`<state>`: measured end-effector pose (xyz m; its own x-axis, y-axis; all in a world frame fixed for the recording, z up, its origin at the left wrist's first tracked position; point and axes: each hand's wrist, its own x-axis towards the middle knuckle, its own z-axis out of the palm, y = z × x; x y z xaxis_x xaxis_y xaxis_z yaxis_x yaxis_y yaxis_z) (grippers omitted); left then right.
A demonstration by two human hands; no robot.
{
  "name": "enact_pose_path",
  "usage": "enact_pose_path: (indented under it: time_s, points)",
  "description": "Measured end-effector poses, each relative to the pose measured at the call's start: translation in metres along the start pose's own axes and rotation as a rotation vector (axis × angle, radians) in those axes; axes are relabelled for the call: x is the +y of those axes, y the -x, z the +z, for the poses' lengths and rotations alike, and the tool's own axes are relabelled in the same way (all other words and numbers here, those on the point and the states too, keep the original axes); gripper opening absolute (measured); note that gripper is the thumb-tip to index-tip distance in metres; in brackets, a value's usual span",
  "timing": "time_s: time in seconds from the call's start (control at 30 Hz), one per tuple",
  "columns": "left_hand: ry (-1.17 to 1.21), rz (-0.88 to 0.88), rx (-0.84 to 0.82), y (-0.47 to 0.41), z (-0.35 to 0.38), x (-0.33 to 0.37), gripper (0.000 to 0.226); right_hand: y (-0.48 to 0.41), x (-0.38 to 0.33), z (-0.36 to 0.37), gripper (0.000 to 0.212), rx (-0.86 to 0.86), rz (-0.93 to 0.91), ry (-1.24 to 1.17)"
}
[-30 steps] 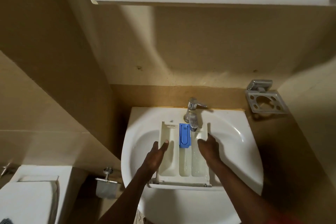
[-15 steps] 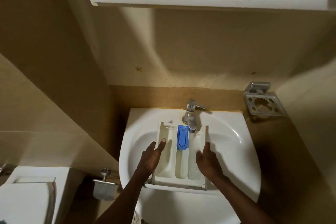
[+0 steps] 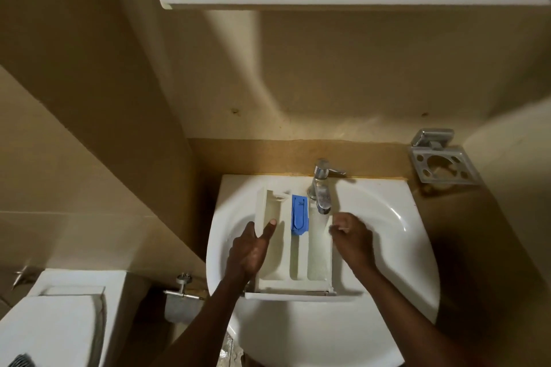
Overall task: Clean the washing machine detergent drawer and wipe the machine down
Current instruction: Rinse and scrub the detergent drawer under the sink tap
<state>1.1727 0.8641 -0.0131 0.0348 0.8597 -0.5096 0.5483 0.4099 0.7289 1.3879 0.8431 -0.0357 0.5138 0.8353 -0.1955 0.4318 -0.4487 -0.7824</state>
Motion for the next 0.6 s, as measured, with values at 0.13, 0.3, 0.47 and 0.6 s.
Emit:
enact_pose_path:
  time_s: [0.13,0.3,0.47,0.6]
  points:
    - [0.006,-0.003,0.008,0.003,0.0,0.002,0.065,-0.021,-0.044,-0.028,0.028,0.197,-0.212,-0.118]
    - [0.006,-0.014,-0.01,0.007,0.001,0.003,0.079,-0.045,-0.065,-0.026,0.032,0.11,-0.323,0.073]
    - [0.021,-0.021,-0.005,0.013,0.0,0.005,0.075,-0.024,-0.081,-0.019,0.019,0.212,-0.386,0.115]
    - [0.026,-0.009,-0.019,0.012,0.003,0.0,0.082,-0.01,-0.079,-0.017,0.026,0.083,-0.296,0.005]
